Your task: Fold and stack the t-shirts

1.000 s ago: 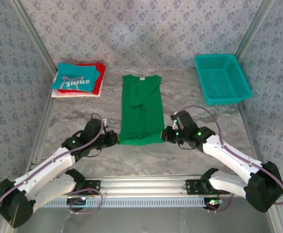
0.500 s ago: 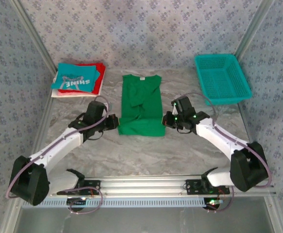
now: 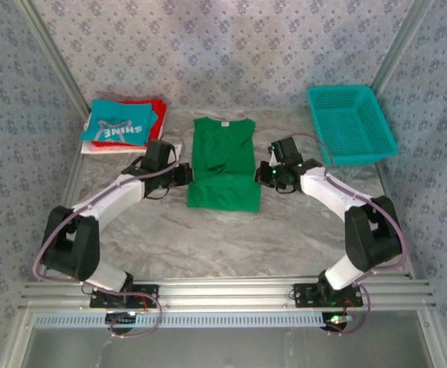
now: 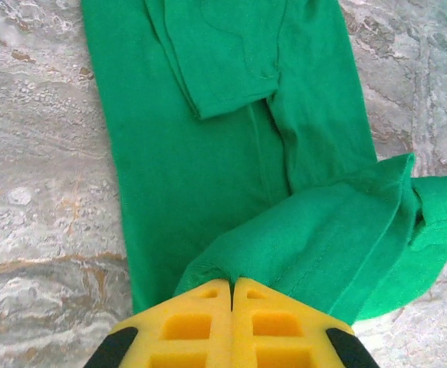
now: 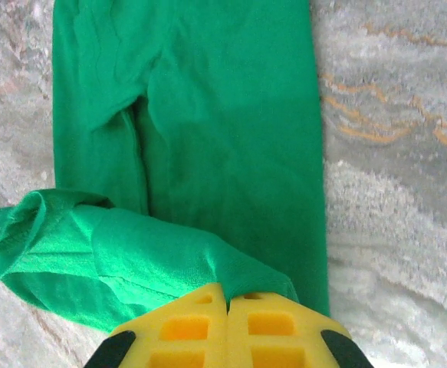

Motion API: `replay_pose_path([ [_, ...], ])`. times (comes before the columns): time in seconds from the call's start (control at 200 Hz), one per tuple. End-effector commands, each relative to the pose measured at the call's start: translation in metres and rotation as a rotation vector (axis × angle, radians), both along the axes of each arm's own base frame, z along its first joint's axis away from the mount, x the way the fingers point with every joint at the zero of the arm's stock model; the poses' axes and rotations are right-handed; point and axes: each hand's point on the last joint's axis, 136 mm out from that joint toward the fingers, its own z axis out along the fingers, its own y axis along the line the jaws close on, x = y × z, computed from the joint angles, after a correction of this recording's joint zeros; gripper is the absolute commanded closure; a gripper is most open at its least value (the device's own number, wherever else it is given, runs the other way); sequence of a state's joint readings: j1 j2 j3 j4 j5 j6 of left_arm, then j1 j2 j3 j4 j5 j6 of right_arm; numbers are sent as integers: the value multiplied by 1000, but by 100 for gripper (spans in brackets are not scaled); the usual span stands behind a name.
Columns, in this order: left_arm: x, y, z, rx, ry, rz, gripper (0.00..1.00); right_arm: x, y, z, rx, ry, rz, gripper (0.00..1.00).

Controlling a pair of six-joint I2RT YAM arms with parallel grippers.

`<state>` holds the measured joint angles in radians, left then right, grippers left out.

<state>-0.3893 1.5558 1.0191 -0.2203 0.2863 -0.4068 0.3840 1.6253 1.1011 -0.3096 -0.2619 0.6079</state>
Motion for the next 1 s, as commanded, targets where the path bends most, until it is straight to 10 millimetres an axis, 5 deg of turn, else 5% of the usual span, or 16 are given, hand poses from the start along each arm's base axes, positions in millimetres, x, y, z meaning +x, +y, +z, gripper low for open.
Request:
replay_pose_path([
  [0.0, 20, -3, 19, -19, -63, -33, 100, 17, 3, 6, 13, -19, 21, 100],
  [0.235, 72, 11, 16, 5, -61, -8, 98, 66, 7, 17, 29, -44, 8, 98],
  [0.3, 98, 16, 18, 14, -72, 5, 74, 89, 7, 20, 47, -41, 5, 71],
  [0.345, 117, 21, 21, 36, -69, 17, 55, 106, 2, 24, 47, -27, -12, 62],
  [0.445, 139, 29, 35, 25, -31, 27, 55, 124, -9, 30, 57, -10, -32, 63],
  [0.515, 130, 30, 55, -1, -73, 39, 53, 118, -12, 47, 66, -46, -33, 64],
  [0.625, 93, 28, 67, -17, -136, 72, 53, 81, -7, 56, 58, -85, 9, 63],
  [0.794, 27, 7, 23, -17, -119, 34, 58, 21, 11, 26, 43, -70, 80, 71],
  [0.814, 23, 4, 17, -17, -113, 23, 60, 11, 11, 11, 28, -38, 90, 72],
  [0.994, 21, -21, -28, -18, -23, -57, 70, 12, 26, -21, -20, -1, 111, 83],
])
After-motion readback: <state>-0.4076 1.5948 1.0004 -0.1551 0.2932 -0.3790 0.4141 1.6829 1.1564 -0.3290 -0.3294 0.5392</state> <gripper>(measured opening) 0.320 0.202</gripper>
